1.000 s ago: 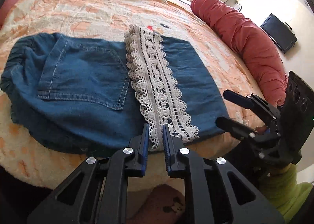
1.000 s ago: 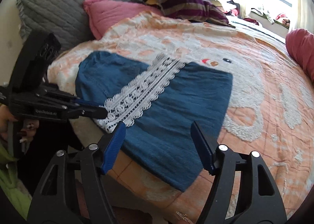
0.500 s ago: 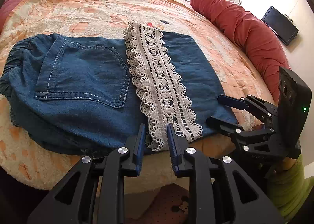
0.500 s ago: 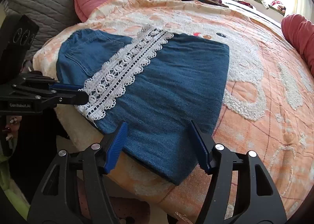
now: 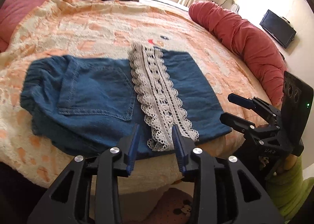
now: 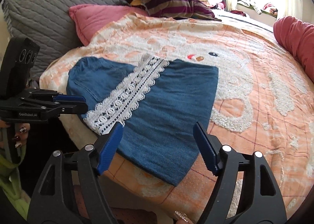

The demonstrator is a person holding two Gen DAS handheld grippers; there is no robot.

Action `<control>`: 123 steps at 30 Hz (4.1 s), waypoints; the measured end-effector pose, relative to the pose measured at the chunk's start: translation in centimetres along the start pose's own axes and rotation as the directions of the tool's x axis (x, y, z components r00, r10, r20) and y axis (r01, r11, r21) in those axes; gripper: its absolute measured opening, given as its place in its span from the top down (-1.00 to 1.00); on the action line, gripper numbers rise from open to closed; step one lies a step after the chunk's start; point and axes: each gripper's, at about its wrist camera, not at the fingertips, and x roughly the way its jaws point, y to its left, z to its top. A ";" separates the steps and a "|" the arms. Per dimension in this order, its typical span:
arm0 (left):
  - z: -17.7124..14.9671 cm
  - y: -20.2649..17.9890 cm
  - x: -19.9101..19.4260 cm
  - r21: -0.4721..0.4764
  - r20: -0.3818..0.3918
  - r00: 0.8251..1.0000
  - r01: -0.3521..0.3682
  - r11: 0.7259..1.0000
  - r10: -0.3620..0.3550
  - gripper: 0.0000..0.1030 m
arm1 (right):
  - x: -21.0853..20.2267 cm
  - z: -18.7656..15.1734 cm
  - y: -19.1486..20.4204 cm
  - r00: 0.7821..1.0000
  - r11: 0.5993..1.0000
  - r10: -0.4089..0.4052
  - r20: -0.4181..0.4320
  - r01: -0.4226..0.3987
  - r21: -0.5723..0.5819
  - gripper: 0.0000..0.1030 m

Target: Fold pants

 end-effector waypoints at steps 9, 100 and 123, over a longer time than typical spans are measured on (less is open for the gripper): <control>0.1 1.3 -3.6 -0.007 0.074 0.996 -0.044 0.999 0.045 -0.20 | -1.4 1.1 0.1 0.998 0.999 -0.029 0.055 0.027 0.029 -0.51; 5.0 -2.2 7.0 0.012 -0.004 0.966 0.259 0.966 -0.259 0.03 | 4.5 9.3 -6.1 0.952 0.943 0.302 0.047 -0.306 0.129 -0.15; 3.4 -4.4 2.6 0.120 0.065 0.989 0.128 0.984 -0.136 -0.59 | 1.8 5.9 -7.5 0.990 0.984 0.114 0.088 -0.124 0.126 -0.47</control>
